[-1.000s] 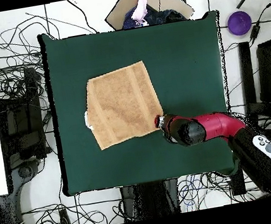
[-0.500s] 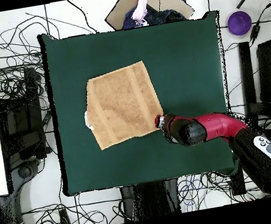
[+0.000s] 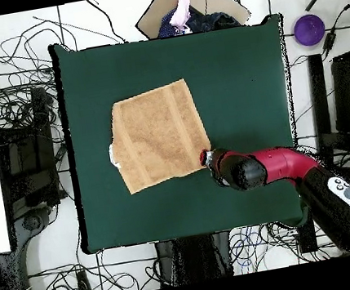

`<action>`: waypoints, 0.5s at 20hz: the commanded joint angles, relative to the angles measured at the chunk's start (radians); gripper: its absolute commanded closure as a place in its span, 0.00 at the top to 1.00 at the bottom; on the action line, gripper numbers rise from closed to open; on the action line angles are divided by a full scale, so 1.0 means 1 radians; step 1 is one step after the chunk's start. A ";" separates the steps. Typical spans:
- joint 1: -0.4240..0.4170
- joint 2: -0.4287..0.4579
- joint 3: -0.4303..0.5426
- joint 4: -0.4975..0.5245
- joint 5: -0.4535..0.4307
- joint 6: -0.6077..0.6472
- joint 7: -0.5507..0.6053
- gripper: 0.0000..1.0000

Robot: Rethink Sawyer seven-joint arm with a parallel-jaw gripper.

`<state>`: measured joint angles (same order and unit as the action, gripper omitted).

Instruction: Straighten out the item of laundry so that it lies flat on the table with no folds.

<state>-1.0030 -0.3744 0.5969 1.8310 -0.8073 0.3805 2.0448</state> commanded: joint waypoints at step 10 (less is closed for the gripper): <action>-0.060 -0.070 -0.135 -0.027 -0.013 -0.098 0.055 0.00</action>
<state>-1.0057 -0.3853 0.5748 1.8533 -0.8077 0.3179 2.0448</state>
